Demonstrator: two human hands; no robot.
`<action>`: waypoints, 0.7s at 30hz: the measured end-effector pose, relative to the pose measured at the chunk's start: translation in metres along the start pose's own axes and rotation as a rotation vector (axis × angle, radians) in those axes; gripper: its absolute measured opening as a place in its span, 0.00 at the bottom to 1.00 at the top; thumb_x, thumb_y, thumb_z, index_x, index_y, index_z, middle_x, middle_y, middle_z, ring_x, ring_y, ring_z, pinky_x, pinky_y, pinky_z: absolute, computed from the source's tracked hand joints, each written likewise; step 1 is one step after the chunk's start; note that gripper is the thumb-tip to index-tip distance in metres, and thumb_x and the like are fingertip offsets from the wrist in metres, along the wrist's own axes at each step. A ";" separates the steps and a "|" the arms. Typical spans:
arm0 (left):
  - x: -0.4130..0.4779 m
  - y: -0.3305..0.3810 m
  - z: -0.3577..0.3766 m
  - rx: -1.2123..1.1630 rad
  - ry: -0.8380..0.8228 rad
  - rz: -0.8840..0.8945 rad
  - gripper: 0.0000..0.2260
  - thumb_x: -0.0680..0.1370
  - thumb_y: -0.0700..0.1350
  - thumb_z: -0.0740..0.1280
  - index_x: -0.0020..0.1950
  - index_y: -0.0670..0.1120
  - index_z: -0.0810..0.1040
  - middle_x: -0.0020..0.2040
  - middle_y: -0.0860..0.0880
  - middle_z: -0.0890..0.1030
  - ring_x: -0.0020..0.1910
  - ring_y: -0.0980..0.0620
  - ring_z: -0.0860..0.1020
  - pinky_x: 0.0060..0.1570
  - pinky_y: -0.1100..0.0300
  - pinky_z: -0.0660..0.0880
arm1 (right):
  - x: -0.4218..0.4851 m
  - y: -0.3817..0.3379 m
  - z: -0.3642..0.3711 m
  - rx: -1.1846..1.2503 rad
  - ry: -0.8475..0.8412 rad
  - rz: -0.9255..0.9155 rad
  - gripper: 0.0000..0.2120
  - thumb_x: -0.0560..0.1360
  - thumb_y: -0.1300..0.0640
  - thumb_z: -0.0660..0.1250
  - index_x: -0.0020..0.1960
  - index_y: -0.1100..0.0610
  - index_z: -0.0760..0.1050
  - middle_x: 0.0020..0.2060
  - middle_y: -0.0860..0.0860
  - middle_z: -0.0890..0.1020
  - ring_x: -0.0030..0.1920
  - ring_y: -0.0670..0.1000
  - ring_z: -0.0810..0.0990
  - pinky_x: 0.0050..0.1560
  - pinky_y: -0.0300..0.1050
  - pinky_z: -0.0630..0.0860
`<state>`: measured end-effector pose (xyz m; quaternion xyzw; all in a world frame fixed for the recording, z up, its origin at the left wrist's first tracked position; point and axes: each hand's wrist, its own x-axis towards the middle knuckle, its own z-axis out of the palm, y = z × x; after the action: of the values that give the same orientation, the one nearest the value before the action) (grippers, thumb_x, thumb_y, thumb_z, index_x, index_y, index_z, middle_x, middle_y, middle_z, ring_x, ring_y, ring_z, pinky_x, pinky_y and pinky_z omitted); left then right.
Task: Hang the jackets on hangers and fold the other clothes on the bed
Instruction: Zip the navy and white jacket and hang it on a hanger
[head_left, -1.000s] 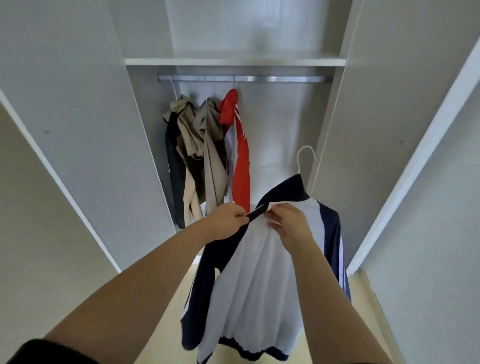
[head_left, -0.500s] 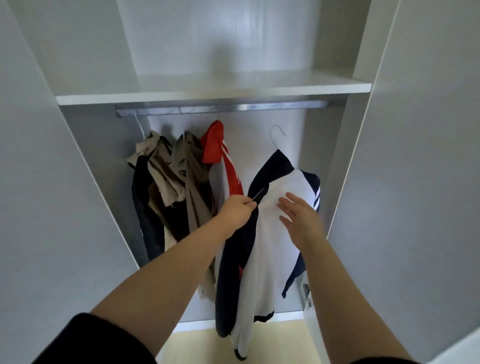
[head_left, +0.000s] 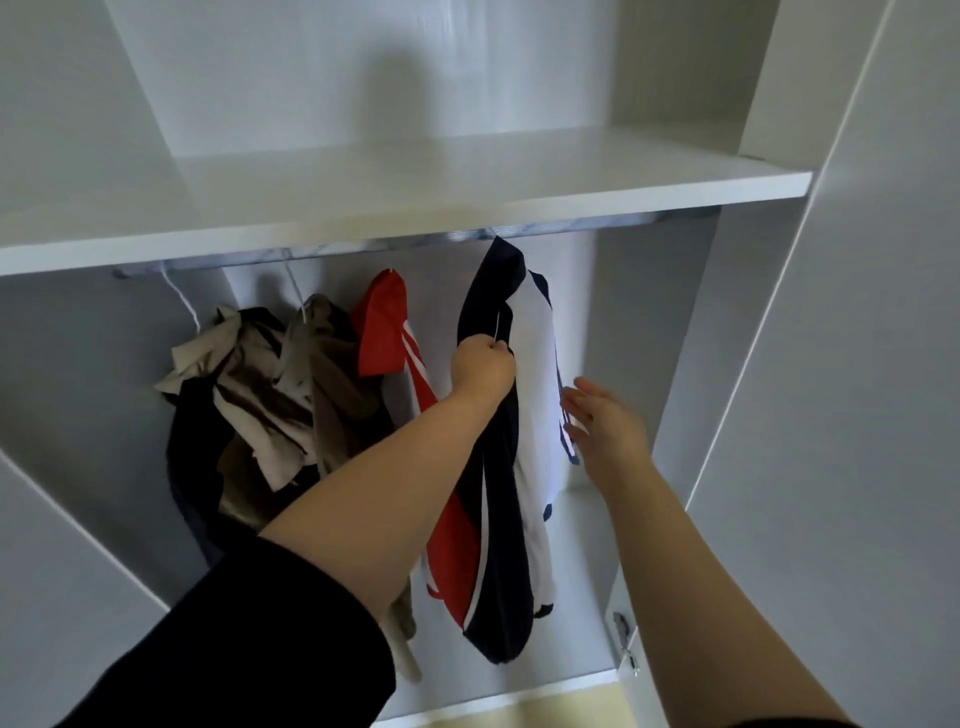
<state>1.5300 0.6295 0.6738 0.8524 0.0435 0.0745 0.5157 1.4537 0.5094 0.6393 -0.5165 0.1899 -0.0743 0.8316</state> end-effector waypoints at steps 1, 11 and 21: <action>0.008 0.002 0.005 -0.009 0.023 -0.012 0.17 0.81 0.40 0.57 0.32 0.43 0.67 0.33 0.47 0.71 0.34 0.51 0.71 0.31 0.62 0.66 | 0.008 -0.006 0.002 -0.018 -0.007 -0.011 0.11 0.76 0.67 0.61 0.52 0.55 0.76 0.52 0.54 0.80 0.53 0.50 0.79 0.54 0.45 0.72; 0.061 -0.031 0.035 0.094 0.113 -0.181 0.13 0.80 0.41 0.56 0.57 0.37 0.77 0.53 0.40 0.80 0.55 0.40 0.77 0.46 0.56 0.70 | 0.068 -0.013 0.004 -0.317 0.035 -0.127 0.13 0.76 0.67 0.58 0.47 0.52 0.76 0.50 0.50 0.80 0.50 0.47 0.78 0.54 0.43 0.74; 0.043 -0.064 0.044 0.110 -0.126 -0.102 0.24 0.79 0.38 0.60 0.75 0.41 0.61 0.68 0.40 0.71 0.59 0.47 0.74 0.55 0.59 0.73 | 0.084 0.011 -0.004 -0.432 0.065 -0.132 0.14 0.75 0.68 0.60 0.44 0.50 0.77 0.46 0.50 0.82 0.45 0.45 0.79 0.51 0.40 0.74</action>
<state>1.5798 0.6269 0.6007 0.8790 0.0584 -0.0082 0.4731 1.5280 0.4841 0.6083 -0.6912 0.1940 -0.1027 0.6885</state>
